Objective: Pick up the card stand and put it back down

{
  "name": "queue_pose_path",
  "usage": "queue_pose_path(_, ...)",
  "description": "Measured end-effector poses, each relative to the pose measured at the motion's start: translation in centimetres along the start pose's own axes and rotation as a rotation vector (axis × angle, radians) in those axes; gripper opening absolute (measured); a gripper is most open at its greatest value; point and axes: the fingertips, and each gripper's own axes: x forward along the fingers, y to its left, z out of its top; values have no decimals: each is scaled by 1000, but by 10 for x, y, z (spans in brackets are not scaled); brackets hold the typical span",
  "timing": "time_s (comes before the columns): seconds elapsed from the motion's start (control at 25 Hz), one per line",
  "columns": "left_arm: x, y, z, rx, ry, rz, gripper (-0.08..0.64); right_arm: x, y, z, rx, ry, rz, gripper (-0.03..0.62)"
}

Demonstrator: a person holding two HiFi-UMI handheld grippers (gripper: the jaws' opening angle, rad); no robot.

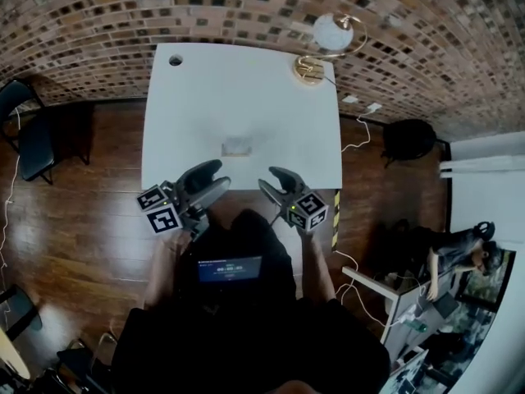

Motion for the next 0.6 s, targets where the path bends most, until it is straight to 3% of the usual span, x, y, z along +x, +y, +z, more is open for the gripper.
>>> queue_pose_path(0.28,3,34,16,-26,-3,66,255,51,-57,-42,-77,149,44,241)
queue_pose_path(0.6,14,54,27,-28,-74,220,255,118,-90,-107,-320,326,272,252)
